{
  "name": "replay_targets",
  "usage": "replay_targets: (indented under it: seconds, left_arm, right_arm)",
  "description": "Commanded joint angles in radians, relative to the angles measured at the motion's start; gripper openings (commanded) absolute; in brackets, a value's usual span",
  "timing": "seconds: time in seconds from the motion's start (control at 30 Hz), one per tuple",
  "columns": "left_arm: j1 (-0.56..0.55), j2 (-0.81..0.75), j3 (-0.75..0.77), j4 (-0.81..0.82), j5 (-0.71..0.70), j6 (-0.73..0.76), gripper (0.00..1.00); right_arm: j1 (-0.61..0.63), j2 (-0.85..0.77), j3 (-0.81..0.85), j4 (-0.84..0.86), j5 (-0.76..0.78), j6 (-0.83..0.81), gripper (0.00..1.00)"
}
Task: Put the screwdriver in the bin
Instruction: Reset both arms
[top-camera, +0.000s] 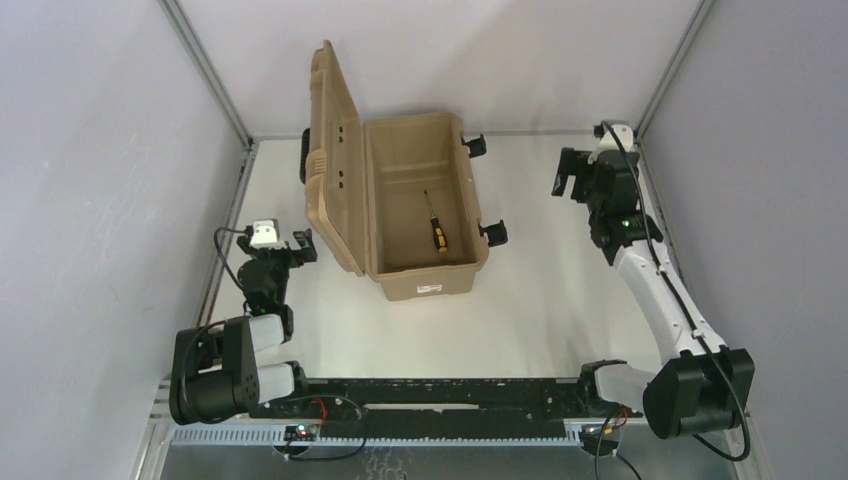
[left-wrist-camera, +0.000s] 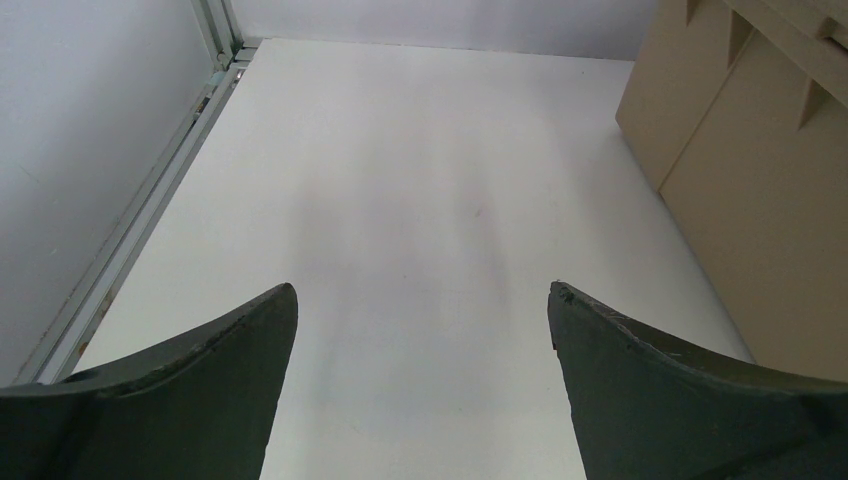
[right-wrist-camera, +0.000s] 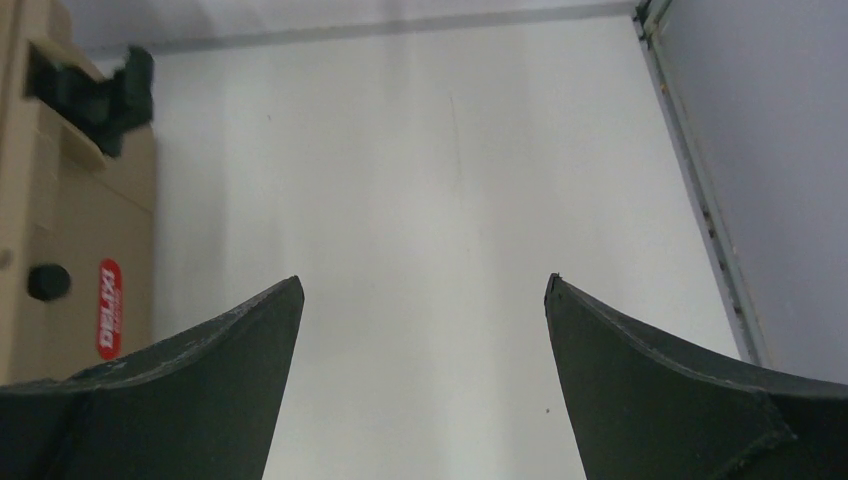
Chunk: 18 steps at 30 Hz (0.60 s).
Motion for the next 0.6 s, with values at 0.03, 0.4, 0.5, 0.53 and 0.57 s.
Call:
replay_targets:
  seconds: [0.03,0.4,0.5,0.53,0.57]
  left_arm:
    - [0.000,0.002,-0.028,0.101,0.015,-0.010,1.00]
    - [0.001,0.003,-0.028,0.100,0.015,-0.009,1.00]
    - [0.000,0.003,-0.028,0.101,0.015,-0.009,1.00]
    - [0.001,0.002,-0.028,0.100,0.015,-0.010,1.00]
    - [0.001,0.002,-0.028,0.101,0.015,-0.009,1.00]
  right_arm:
    - [-0.016,-0.079,-0.190,0.235,-0.075,-0.034,0.99]
    - [-0.031,-0.153,-0.677,0.691,-0.124,-0.067,0.97]
    - [-0.034,-0.150,-0.753,0.799,-0.127,-0.077,0.97]
    - [-0.036,-0.145,-0.774,0.831,-0.126,-0.077,0.97]
    - [-0.040,-0.141,-0.797,0.863,-0.126,-0.076,0.97]
